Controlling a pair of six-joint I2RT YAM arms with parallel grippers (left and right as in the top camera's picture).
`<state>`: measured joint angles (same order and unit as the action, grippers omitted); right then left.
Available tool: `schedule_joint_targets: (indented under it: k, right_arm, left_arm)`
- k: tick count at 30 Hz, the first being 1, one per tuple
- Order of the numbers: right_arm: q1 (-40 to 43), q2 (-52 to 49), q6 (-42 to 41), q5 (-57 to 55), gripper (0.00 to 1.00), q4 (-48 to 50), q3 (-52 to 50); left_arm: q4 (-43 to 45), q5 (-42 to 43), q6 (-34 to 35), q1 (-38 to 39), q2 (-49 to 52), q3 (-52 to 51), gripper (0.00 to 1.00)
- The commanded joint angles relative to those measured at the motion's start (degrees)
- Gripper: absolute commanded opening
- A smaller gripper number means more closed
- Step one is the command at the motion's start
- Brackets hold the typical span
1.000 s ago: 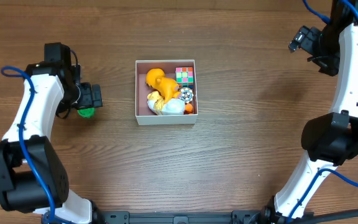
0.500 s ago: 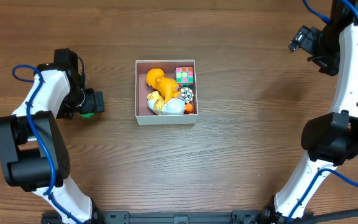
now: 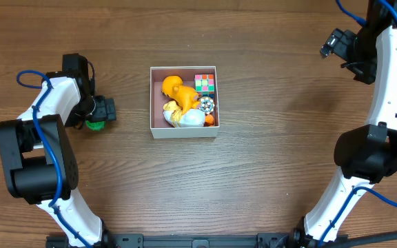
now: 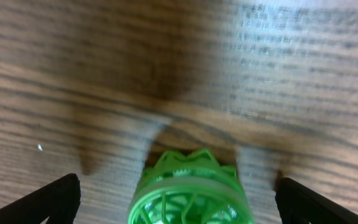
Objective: Pack container
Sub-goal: 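Lower the left gripper over the green cap and close on it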
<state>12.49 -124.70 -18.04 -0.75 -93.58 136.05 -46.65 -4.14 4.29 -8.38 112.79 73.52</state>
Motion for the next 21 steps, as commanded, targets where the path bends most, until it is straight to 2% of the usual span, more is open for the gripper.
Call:
schedule_joint_targets:
  k: [1,21]
  right_arm:
    - [0.0,0.4,-0.4,0.0,1.0,0.3,0.0]
    - [0.0,0.4,-0.4,0.0,1.0,0.3,0.0]
  left_arm:
    - [1.0,-0.5,0.6,-0.2,0.6,-0.2,1.0]
    - [-0.5,-0.1,0.6,-0.2,3.0,-0.2,0.99]
